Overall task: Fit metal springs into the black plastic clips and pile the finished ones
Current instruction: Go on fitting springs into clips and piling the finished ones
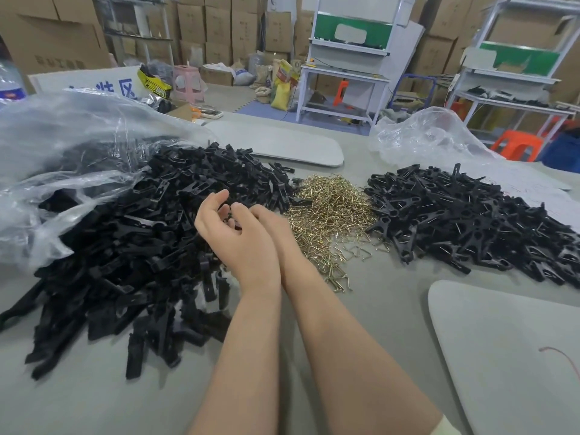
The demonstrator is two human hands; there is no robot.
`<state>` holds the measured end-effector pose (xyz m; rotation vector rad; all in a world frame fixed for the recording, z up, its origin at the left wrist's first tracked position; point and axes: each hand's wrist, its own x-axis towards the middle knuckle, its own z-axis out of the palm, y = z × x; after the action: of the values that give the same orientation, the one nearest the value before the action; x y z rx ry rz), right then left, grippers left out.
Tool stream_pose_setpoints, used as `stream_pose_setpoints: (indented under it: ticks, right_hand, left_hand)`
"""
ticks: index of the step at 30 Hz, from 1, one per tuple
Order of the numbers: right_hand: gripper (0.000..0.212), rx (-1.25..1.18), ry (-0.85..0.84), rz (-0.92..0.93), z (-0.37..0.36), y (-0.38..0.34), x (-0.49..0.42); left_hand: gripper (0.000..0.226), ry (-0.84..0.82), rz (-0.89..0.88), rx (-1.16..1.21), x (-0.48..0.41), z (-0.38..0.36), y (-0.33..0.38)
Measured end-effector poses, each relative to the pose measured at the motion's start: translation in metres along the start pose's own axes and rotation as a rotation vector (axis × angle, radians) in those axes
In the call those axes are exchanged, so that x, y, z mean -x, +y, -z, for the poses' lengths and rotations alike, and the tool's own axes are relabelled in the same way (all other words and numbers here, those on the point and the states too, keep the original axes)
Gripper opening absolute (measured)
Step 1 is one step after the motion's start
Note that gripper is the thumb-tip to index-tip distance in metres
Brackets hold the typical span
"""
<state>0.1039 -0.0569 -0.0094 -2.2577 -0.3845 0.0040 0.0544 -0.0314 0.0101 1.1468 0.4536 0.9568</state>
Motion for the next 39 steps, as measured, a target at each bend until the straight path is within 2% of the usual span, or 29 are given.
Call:
stream_pose_setpoints:
  ticks: [1, 4, 7, 9, 11, 13, 15, 18, 21, 23, 26, 30, 32, 33, 36, 39]
  right_hand:
    - [0.008, -0.037, 0.03, -0.005, 0.005, 0.002, 0.0]
    - [0.01, -0.155, 0.169, -0.019, 0.018, 0.007, 0.002]
    - [0.013, -0.27, 0.187, -0.086, 0.027, 0.011, 0.004]
    - [0.013, -0.477, 0.172, -0.126, 0.035, 0.014, 0.01]
    - [0.011, -0.737, 0.165, -0.166, 0.044, 0.016, 0.015]
    - [0.008, -0.974, 0.182, -0.19, 0.053, 0.018, 0.02]
    - [0.006, -1.168, 0.237, -0.199, 0.067, 0.021, 0.026]
    - [0.006, -1.408, 0.345, -0.158, 0.091, 0.032, 0.036]
    - [0.008, -1.517, 0.476, -0.136, 0.108, 0.048, 0.045]
    - [0.011, -1.515, 0.54, -0.169, 0.108, 0.056, 0.05]
    - [0.013, -1.469, 0.547, -0.24, 0.095, 0.061, 0.056]
    - [0.012, -1.503, 0.48, -0.264, 0.087, 0.057, 0.057]
    - [0.014, -1.451, 0.421, -0.246, 0.087, 0.055, 0.057]
    - [0.017, -1.34, 0.414, -0.251, 0.086, 0.054, 0.057]
    - [0.026, -0.787, 0.462, -0.22, 0.08, 0.054, 0.061]
    - [0.03, -0.603, 0.478, -0.117, 0.075, 0.053, 0.064]
  left_hand:
    - [0.022, -0.001, -0.001, -0.008, -0.001, 0.0, -0.001]
    - [0.022, -0.025, 0.039, -0.034, -0.002, -0.002, -0.006]
    - [0.024, -0.034, 0.124, -0.048, -0.002, -0.002, -0.011]
    - [0.024, -0.024, 0.163, -0.026, -0.003, -0.002, -0.011]
    - [0.024, -0.088, 0.203, -0.041, -0.003, -0.002, -0.013]
    - [0.019, -0.282, 0.264, -0.107, -0.001, -0.003, -0.015]
    - [0.014, -0.559, 0.29, -0.225, 0.005, -0.006, -0.013]
    - [0.021, -0.917, 0.312, -0.283, 0.019, -0.009, -0.009]
    - [0.014, -1.03, 0.339, -0.199, 0.026, -0.009, -0.007]
    - [0.017, -1.032, 0.308, -0.19, 0.026, -0.009, -0.008]
    - [0.011, -1.0, 0.245, -0.223, 0.027, -0.01, -0.008]
    - [0.009, -0.89, 0.192, -0.316, 0.025, -0.012, -0.015]
    - [0.006, -0.831, 0.244, -0.301, 0.024, -0.013, -0.019]
    - [0.004, -0.789, 0.293, -0.27, 0.024, -0.014, -0.02]
    - [0.01, -0.653, 0.387, -0.178, 0.019, -0.015, -0.025]
    - [0.01, -0.567, 0.34, -0.155, 0.016, -0.013, -0.025]
